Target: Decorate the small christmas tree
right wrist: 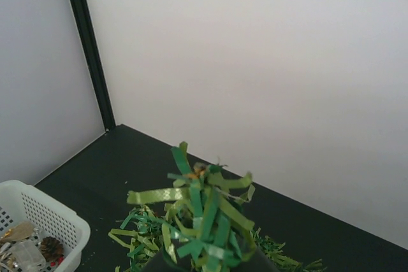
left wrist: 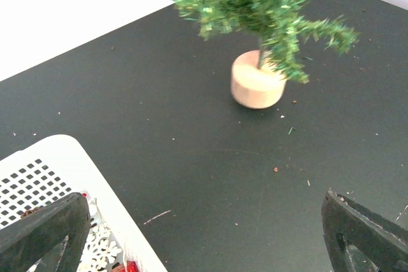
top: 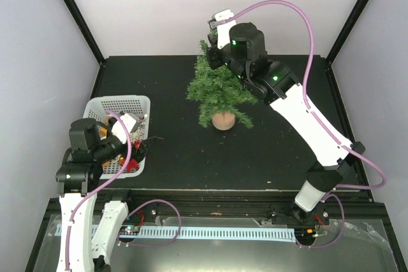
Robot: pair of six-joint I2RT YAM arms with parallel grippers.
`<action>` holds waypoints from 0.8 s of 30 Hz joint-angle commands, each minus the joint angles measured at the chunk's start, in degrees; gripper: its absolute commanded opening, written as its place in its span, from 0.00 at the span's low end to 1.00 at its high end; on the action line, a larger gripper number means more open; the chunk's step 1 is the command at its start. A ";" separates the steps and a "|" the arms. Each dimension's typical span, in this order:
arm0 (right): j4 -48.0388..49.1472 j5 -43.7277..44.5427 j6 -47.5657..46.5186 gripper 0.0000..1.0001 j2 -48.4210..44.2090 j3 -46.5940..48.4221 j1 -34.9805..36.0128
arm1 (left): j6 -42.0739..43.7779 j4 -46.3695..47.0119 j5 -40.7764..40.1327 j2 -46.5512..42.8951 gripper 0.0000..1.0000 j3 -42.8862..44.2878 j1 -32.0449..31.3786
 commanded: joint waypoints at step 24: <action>9.18 10.52 -1.14 0.59 -19.23 -20.44 -1.65 | -1.32 1.88 -1.26 -1.32 0.99 -0.27 0.28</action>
